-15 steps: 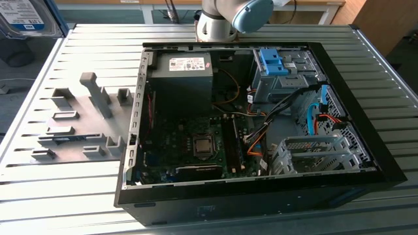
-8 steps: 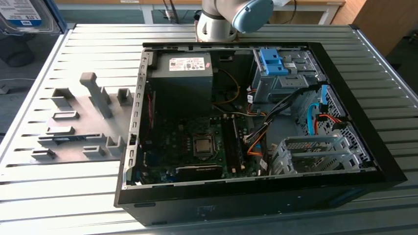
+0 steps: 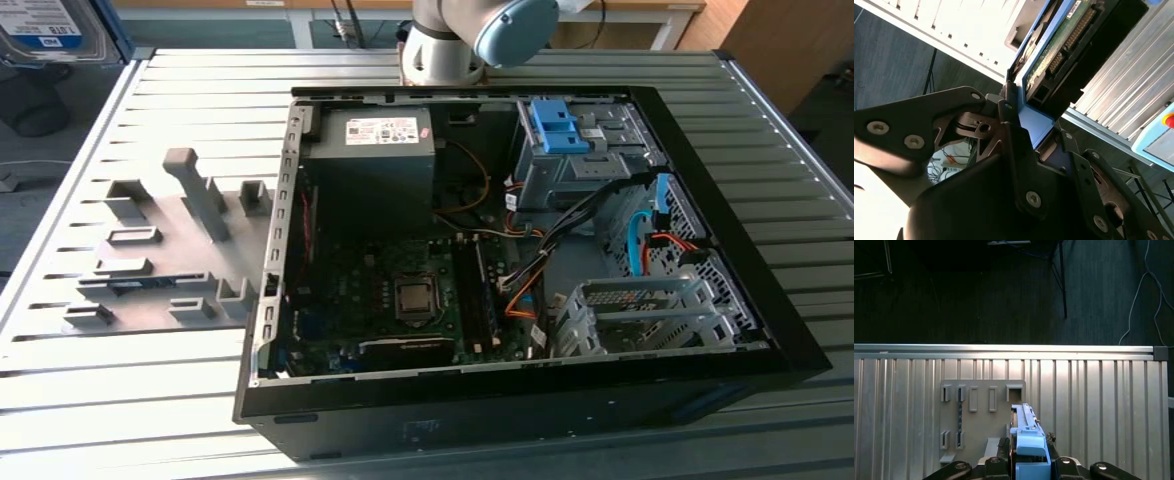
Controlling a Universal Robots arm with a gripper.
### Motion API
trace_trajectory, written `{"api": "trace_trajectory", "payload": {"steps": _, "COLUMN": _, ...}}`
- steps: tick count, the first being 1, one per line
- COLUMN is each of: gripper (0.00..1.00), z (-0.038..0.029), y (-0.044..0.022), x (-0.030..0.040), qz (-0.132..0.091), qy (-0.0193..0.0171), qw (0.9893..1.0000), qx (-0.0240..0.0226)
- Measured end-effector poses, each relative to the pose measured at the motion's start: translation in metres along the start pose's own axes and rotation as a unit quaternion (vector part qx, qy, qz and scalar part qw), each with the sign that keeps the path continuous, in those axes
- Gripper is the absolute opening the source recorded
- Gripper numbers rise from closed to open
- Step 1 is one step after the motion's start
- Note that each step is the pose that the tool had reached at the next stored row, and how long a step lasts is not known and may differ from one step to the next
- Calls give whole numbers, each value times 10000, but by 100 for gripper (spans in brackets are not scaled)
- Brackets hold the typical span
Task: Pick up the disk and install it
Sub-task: 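Pick up the disk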
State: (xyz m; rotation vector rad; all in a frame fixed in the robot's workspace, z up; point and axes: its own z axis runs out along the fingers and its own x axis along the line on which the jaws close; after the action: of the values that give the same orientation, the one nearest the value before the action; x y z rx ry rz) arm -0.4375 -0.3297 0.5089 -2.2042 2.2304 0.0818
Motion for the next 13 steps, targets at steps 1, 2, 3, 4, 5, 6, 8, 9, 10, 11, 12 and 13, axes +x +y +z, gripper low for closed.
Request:
{"api": "trace_trajectory", "payload": {"steps": 1, "gripper": 36, "z": 0, "y": 0, "x": 0, "qz": 0, "qy": 0, "qw": 10000, "qx": 0}}
{"api": "trace_trajectory", "payload": {"steps": 2, "gripper": 36, "z": -1, "y": 0, "x": 0, "qz": 0, "qy": 0, "qw": 10000, "qx": 0}}
{"api": "trace_trajectory", "payload": {"steps": 3, "gripper": 36, "z": -1, "y": 0, "x": 0, "qz": 0, "qy": 0, "qw": 10000, "qx": 0}}
{"api": "trace_trajectory", "payload": {"steps": 4, "gripper": 36, "z": -1, "y": 0, "x": 0, "qz": 0, "qy": 0, "qw": 10000, "qx": 0}}
{"api": "trace_trajectory", "payload": {"steps": 5, "gripper": 36, "z": -1, "y": 0, "x": 0, "qz": 0, "qy": 0, "qw": 10000, "qx": 0}}
{"api": "trace_trajectory", "payload": {"steps": 6, "gripper": 36, "z": -1, "y": -3, "x": -1, "qz": 1, "qy": 0, "qw": 10000, "qx": 0}}
{"api": "trace_trajectory", "payload": {"steps": 8, "gripper": 36, "z": -2, "y": -14, "x": -1, "qz": 0, "qy": 0, "qw": 10000, "qx": 0}}
{"api": "trace_trajectory", "payload": {"steps": 9, "gripper": 36, "z": -1, "y": -20, "x": 0, "qz": 0, "qy": 0, "qw": 10000, "qx": 0}}
{"api": "trace_trajectory", "payload": {"steps": 10, "gripper": 36, "z": -2, "y": -29, "x": 0, "qz": -1, "qy": 0, "qw": 10000, "qx": 0}}
{"api": "trace_trajectory", "payload": {"steps": 11, "gripper": 36, "z": -2, "y": -40, "x": -1, "qz": 0, "qy": 0, "qw": 10000, "qx": 0}}
{"api": "trace_trajectory", "payload": {"steps": 12, "gripper": 36, "z": -3, "y": -51, "x": -1, "qz": 0, "qy": 0, "qw": 10000, "qx": 0}}
{"api": "trace_trajectory", "payload": {"steps": 13, "gripper": 36, "z": -3, "y": -62, "x": -1, "qz": 0, "qy": 0, "qw": 10000, "qx": 0}}
